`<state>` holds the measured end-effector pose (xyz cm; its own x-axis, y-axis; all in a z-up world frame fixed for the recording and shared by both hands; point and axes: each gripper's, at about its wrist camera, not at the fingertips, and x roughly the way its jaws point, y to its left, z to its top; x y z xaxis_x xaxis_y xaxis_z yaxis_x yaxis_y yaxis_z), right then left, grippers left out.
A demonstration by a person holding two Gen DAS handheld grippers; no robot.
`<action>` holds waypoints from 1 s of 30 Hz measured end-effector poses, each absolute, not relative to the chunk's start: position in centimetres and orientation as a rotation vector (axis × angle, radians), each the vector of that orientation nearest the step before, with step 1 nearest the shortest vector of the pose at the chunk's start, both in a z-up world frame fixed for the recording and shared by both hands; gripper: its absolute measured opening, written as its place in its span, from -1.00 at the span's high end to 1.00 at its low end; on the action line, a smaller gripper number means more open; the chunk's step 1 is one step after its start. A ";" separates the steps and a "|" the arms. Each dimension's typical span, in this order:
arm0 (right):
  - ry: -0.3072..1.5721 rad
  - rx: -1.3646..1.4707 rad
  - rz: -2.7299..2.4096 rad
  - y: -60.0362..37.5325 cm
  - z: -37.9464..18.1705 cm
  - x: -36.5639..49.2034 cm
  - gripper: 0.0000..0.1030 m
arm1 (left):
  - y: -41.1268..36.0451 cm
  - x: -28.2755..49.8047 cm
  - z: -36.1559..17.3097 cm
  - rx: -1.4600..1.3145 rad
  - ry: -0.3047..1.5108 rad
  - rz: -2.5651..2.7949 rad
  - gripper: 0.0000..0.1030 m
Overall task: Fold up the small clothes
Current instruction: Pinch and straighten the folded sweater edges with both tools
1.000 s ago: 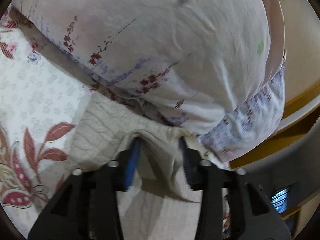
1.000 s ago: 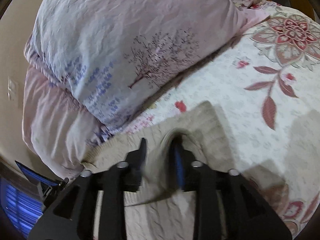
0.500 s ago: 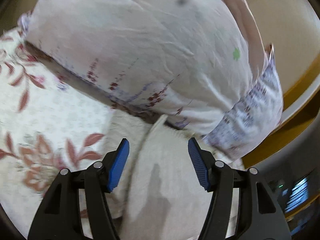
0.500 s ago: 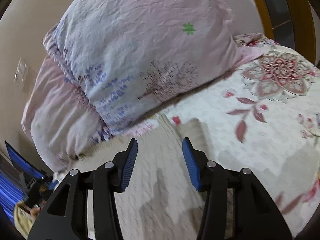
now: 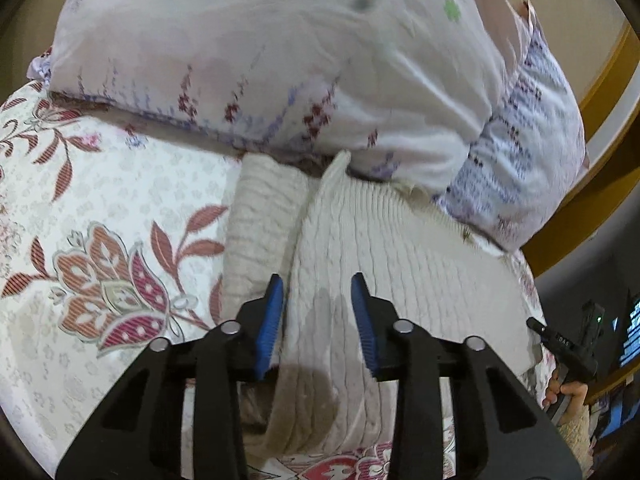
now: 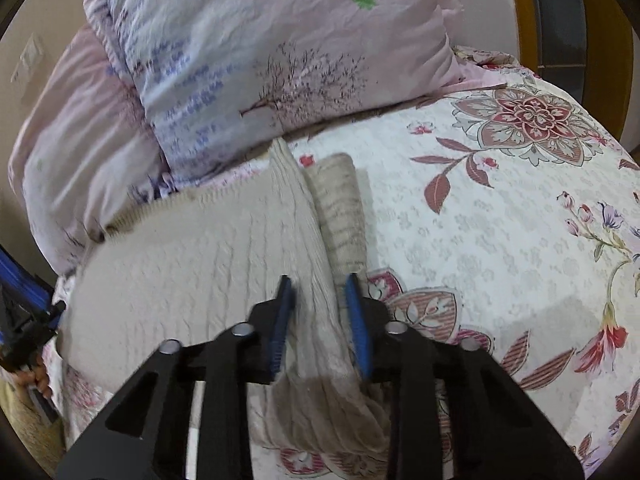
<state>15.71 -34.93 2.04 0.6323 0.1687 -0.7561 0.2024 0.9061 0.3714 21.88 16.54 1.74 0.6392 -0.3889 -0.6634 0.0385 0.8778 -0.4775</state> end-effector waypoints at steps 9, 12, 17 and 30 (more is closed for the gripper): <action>0.844 0.460 -0.010 -34.8 3.6 14.7 0.83 | 17.0 21.5 1.3 -0.458 0.884 -0.266 0.86; 0.827 0.465 -0.002 -34.7 4.2 13.9 0.83 | 17.3 21.1 1.7 -0.464 0.882 -0.277 0.87; 0.834 0.470 0.001 -34.4 4.4 12.8 0.83 | 17.9 20.0 1.7 -0.470 0.890 -0.296 0.88; 0.917 0.357 -0.122 -33.3 3.0 13.0 0.81 | 17.1 20.6 1.1 -0.396 0.914 -0.253 0.78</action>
<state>13.02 -33.26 2.97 0.6059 0.0482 -0.7941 0.2535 0.9345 0.2501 20.63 17.12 1.05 0.5884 -0.3758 -0.7159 0.0449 0.8992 -0.4352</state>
